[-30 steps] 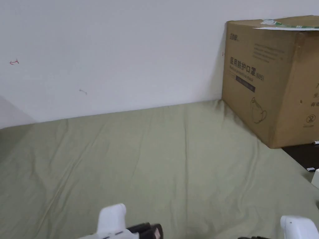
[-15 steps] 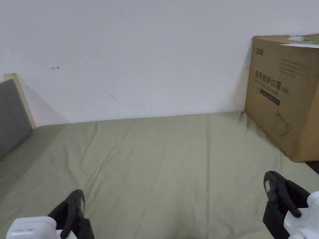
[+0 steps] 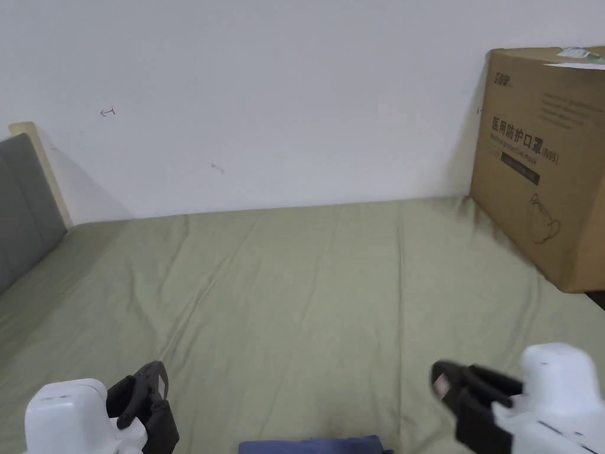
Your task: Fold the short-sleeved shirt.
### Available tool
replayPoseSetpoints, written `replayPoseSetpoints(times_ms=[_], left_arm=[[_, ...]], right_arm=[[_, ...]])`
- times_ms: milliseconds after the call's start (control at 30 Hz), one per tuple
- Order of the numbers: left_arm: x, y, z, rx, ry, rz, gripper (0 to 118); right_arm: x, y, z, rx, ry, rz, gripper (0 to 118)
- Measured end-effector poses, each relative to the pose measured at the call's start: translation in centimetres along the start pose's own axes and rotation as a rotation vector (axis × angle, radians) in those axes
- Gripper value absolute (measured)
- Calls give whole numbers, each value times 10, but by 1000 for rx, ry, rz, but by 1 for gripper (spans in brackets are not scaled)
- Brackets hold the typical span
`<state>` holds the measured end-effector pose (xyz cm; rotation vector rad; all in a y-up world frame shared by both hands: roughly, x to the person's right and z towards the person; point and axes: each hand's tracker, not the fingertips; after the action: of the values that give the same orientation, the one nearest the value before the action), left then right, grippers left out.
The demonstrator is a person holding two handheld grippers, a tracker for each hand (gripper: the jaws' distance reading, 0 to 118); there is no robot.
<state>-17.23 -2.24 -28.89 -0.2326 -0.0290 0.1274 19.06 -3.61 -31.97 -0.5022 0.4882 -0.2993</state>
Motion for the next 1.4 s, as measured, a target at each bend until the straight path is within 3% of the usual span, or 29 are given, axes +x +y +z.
replayPoseSetpoints(times_ms=[33,100,200,233,367,467,500,567,600,667,767,867,900,967,1067,1100,1167,1200,1233,1333,1400], left_arm=[[-3,-3,-4,-26,-5,12,0],[-11,-13,-13,-83,-4,37,0],[-28,-28,-28,-193,-13,108,0],[-35,-33,-34,-232,-25,135,0],[-64,-57,-69,-421,-126,260,0],[-88,-83,-99,-540,-303,376,5],[-96,-92,-109,-580,-373,432,29],[-112,-113,-126,-632,-470,562,91],[-118,-124,-136,-682,-506,623,111],[-127,-142,-151,-726,-576,709,114],[-132,-168,-172,-793,-666,814,113],[-120,-204,-198,-952,-859,973,113],[-109,-214,-205,-986,-880,980,113],[-91,-215,-214,-882,-1003,937,113],[-63,-214,-227,-860,-969,808,112],[-60,-210,-225,-862,-897,737,99],[-56,-204,-221,-854,-626,533,28],[-56,-210,-219,-891,-651,579,26],[-59,-203,-214,-858,-738,710,26],[-61,-168,-202,-908,-683,637,26],[-92,-137,-188,-880,-659,575,26]], right_arm=[[8,-8,-20,-123,35,-74,0],[23,-29,-58,-345,1,-136,0],[49,-64,-99,-523,108,-276,0],[55,-72,-108,-567,98,-295,0],[76,-95,-133,-659,1,-240,0],[84,-106,-142,-666,-11,-214,0],[88,-107,-144,-661,9,-241,0],[92,-107,-145,-653,23,-297,0],[93,-107,-144,-657,25,-300,0],[95,-107,-144,-660,36,-297,0],[95,-107,-144,-666,43,-289,0],[94,-106,-146,-675,38,-297,0],[94,-106,-146,-678,37,-300,0],[94,-107,-146,-679,36,-303,0],[95,-108,-145,-672,35,-316,0],[95,-110,-145,-670,30,-323,0],[98,-111,-144,-659,32,-360,0],[98,-111,-143,-640,57,-405,0],[97,-110,-143,-650,28,-400,0],[85,-98,-133,-612,28,-374,0],[70,-83,-124,-588,-20,-281,0]])
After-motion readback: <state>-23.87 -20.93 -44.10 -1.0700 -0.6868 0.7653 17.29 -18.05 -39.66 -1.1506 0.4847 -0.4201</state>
